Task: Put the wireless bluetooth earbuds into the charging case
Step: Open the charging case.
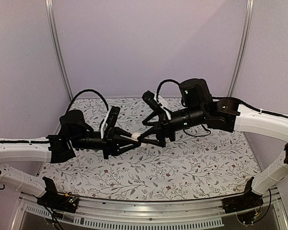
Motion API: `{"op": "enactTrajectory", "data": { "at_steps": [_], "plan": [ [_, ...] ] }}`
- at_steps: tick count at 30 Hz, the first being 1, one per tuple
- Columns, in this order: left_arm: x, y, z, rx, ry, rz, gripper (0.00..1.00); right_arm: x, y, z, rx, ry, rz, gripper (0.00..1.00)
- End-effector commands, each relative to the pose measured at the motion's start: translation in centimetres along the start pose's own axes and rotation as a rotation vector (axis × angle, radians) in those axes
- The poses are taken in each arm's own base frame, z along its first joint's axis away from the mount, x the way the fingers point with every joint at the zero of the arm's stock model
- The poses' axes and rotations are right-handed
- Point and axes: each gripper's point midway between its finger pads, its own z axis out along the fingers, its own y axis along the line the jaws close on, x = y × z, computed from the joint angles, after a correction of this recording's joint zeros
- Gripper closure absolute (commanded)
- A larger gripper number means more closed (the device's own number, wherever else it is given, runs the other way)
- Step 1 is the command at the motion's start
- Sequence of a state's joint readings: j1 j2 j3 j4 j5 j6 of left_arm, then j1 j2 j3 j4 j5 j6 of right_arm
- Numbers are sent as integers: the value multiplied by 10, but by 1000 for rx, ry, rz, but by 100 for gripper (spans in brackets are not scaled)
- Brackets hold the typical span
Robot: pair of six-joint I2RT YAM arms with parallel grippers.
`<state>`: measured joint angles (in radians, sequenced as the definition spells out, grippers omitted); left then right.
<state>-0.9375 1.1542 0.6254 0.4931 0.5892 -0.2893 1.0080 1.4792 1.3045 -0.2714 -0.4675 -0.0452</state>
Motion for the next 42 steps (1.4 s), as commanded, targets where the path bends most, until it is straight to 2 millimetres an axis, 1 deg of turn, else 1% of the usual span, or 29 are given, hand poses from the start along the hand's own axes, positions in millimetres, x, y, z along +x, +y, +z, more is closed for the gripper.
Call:
{"op": "enactTrajectory", "data": {
  "at_steps": [1,10,24,25,28,32,35,38,42],
  "plan": [
    [-7,-5,-4,21,-22,20,100,-14,-10,-6,55,-26,-11,13],
    [-5,-6,-3,25,-14,28,100,-24,-13,-17,27,-74,21,13],
    [-4,-7,-4,28,-2,33,100,-24,-20,-17,35,-78,28,13],
    [-4,-7,-5,27,-2,31,100,-24,-21,-18,39,-80,55,13],
    [-2,-6,-5,22,-2,28,100,-27,-22,-22,39,-91,59,13],
    [1,8,-5,-43,6,5,100,-40,-9,-32,-53,-155,59,12],
    [2,13,-4,-46,3,-20,100,-46,-6,-39,-83,-186,70,11],
    [0,14,-4,-39,-3,-29,100,-43,-7,-43,-94,-190,94,11],
    [-7,13,-8,-40,-28,-20,100,-29,-5,-47,-99,-193,113,12]
  ]
}}
